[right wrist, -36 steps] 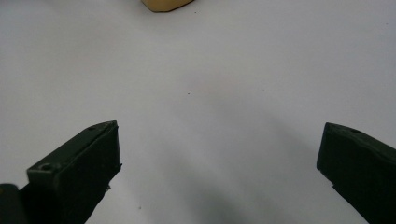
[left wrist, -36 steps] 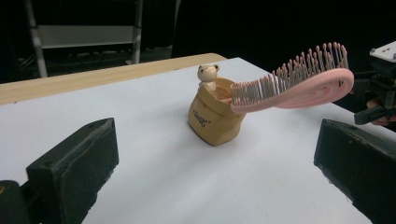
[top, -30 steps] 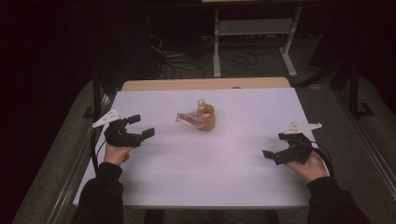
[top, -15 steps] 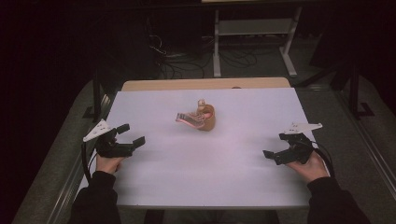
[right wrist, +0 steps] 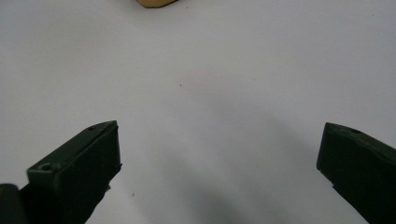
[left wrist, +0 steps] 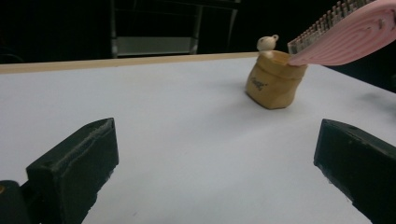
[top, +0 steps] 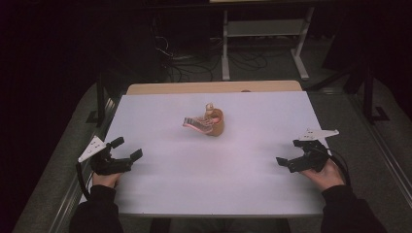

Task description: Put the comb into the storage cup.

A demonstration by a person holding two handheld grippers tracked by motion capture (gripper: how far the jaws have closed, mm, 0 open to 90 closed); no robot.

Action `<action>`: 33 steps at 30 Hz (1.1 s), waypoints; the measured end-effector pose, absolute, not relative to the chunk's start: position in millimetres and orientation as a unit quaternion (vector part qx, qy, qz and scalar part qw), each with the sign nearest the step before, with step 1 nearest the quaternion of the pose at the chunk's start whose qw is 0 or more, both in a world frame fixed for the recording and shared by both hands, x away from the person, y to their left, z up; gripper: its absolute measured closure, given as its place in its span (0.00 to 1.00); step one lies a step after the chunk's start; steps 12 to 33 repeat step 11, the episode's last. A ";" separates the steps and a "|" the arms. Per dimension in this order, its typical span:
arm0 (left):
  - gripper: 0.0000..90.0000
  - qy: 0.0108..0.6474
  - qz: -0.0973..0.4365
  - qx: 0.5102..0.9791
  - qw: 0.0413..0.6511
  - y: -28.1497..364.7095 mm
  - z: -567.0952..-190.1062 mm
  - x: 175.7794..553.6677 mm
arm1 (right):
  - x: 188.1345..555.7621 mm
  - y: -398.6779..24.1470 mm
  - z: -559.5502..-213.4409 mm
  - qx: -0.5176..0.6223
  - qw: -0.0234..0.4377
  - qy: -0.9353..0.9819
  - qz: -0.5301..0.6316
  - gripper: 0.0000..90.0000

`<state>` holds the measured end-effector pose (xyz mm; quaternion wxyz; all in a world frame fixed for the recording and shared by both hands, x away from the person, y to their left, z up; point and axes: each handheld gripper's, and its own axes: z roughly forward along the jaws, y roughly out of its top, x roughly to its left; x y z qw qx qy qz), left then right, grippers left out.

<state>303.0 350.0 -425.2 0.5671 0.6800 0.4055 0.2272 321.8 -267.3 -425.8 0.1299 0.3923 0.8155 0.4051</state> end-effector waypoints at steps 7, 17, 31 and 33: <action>0.00 0.415 0.246 0.665 0.571 358.4 -426.1 296.6 | 319.8 -270.4 -426.2 0.394 0.134 0.811 0.410 0.00; 0.00 0.414 0.243 0.667 0.570 359.4 -427.0 296.8 | 318.9 -272.4 -427.2 0.398 0.137 0.809 0.410 0.00; 0.00 0.414 0.243 0.667 0.570 359.4 -427.0 296.8 | 318.9 -272.4 -427.2 0.398 0.137 0.809 0.410 0.00; 0.00 0.414 0.243 0.667 0.570 359.4 -427.0 296.8 | 318.9 -272.4 -427.2 0.398 0.137 0.809 0.410 0.00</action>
